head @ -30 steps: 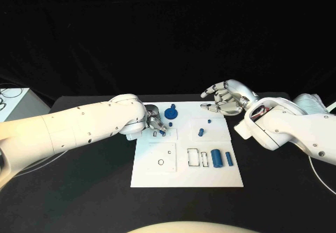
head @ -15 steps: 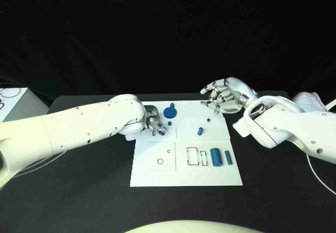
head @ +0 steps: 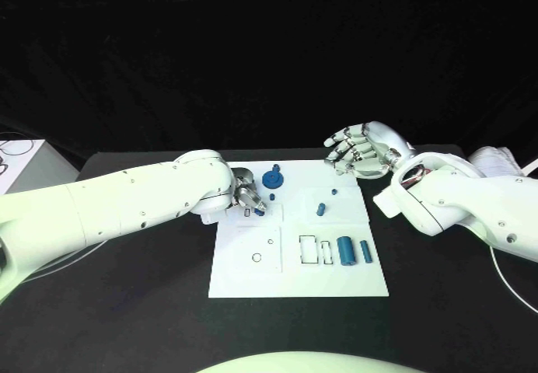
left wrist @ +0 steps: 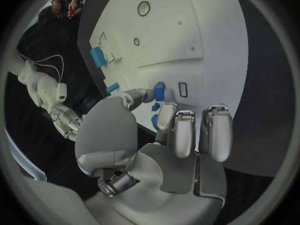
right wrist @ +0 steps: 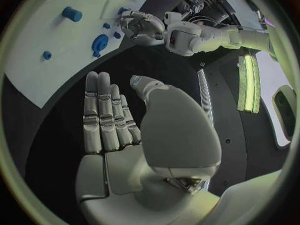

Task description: Assemble the parts on the task board

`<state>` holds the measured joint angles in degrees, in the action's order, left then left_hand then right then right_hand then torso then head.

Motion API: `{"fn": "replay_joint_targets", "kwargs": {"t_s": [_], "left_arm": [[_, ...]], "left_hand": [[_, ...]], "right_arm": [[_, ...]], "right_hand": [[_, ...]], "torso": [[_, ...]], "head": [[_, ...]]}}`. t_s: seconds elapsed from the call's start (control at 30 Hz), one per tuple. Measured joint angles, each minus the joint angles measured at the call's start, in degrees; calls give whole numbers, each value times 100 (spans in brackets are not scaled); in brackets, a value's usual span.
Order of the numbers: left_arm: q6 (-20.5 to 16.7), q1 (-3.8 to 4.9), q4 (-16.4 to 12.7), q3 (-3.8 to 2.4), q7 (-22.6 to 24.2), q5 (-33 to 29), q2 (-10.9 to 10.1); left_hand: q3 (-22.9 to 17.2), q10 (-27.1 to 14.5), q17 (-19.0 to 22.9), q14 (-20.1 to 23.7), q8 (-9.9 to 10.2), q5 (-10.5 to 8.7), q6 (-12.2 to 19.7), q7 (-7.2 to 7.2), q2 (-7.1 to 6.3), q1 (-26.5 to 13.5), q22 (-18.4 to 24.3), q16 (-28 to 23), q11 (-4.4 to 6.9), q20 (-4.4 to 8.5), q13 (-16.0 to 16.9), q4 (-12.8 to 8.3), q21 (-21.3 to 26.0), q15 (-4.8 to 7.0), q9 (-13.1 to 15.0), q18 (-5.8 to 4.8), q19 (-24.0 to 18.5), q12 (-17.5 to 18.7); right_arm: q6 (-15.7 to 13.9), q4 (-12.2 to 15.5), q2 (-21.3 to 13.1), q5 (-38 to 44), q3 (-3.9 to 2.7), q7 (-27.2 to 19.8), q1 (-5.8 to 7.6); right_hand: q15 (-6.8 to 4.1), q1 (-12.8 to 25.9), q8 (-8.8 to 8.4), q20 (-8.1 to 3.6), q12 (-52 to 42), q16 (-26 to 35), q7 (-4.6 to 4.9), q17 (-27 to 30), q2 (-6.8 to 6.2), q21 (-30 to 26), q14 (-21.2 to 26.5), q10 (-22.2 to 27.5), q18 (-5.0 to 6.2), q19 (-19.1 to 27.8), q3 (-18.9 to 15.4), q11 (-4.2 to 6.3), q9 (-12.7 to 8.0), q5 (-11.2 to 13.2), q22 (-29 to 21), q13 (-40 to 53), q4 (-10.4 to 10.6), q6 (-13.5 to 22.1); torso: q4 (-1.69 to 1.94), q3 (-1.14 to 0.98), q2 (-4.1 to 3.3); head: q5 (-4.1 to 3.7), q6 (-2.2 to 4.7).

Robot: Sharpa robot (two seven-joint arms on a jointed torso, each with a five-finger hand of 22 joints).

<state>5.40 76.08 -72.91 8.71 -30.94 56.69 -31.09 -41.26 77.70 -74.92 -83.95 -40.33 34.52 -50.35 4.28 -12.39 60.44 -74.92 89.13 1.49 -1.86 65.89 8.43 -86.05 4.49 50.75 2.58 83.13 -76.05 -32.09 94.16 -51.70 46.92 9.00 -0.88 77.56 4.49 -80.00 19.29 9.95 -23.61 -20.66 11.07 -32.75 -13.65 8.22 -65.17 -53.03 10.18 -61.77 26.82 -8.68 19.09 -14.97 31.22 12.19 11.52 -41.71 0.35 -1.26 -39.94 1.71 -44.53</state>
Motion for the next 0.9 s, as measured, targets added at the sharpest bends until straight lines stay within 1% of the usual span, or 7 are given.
{"fn": "replay_joint_targets", "kwargs": {"t_s": [0.03,0.1,0.17,0.37,0.43,0.8,0.9], "left_arm": [[3,0,0,0,0,1,0],[9,0,0,0,0,2,0],[19,-1,0,0,0,4,-1],[82,3,-1,-4,-6,11,-4],[111,5,-1,-6,-10,14,-4],[244,14,13,-15,-26,24,5],[261,16,22,-17,-29,25,10]], "left_hand": [[0,0,0,0,0,0,0,0,0,0,0,0,0,0,0,0,0,0,0,0,0,0],[0,0,0,0,1,0,0,0,1,1,0,0,0,0,0,0,1,0,0,0,0,0],[0,-9,0,0,9,-1,0,0,2,2,0,0,-8,0,0,0,1,0,1,0,0,0],[0,-8,0,0,17,-3,0,0,26,-22,0,0,-8,0,-9,0,1,-1,26,1,0,0],[0,-9,0,0,18,-5,0,0,33,-28,0,0,-8,0,-9,0,1,0,27,1,0,0],[0,-9,1,0,23,-7,0,0,33,-28,0,0,-9,21,15,0,1,-1,110,1,21,0],[0,-9,1,0,29,-14,0,0,55,-51,0,0,-9,21,37,0,1,-1,110,1,21,0]], "right_arm": [[0,-2,1,-20,0,-6,-2],[-1,-5,2,-56,0,-17,-3],[-1,-7,2,-97,0,-29,-3],[-1,-8,0,-191,0,-51,-5],[-1,-8,-2,-211,1,-56,-5],[-13,-4,-3,-273,1,-70,-5],[-20,-3,-3,-280,1,-73,-5]], "right_hand": [[35,28,0,42,56,144,1,93,24,-91,51,-44,0,43,11,-3,-5,-1,-97,-93,-11,-1],[94,77,0,114,156,406,1,276,16,-266,115,-117,0,115,47,-37,-26,-2,-312,-284,-47,-1],[112,83,0,142,211,554,1,391,22,-369,133,-134,0,143,55,-54,-42,-1,-464,-415,-55,-1],[112,106,0,142,250,655,1,486,0,-412,133,-134,0,142,47,-54,-56,-1,-608,-538,-92,-1],[112,129,0,142,278,721,1,525,23,-425,133,-134,0,142,47,-54,-65,-1,-677,-592,-109,-1],[145,129,0,184,317,800,1,602,23,-439,165,-132,0,183,30,-56,-79,-24,-823,-690,-141,-1],[154,129,0,204,322,831,1,616,23,-439,174,-111,0,204,23,-77,-81,-24,-853,-709,-148,-1]], "torso": [[2,0,1],[3,0,2],[4,0,3],[5,2,5],[5,3,5],[8,5,5],[8,5,5]], "head": [[-2,-3],[-5,-7],[-5,-14],[-9,-27],[-7,-29],[8,-34],[10,-30]]}}
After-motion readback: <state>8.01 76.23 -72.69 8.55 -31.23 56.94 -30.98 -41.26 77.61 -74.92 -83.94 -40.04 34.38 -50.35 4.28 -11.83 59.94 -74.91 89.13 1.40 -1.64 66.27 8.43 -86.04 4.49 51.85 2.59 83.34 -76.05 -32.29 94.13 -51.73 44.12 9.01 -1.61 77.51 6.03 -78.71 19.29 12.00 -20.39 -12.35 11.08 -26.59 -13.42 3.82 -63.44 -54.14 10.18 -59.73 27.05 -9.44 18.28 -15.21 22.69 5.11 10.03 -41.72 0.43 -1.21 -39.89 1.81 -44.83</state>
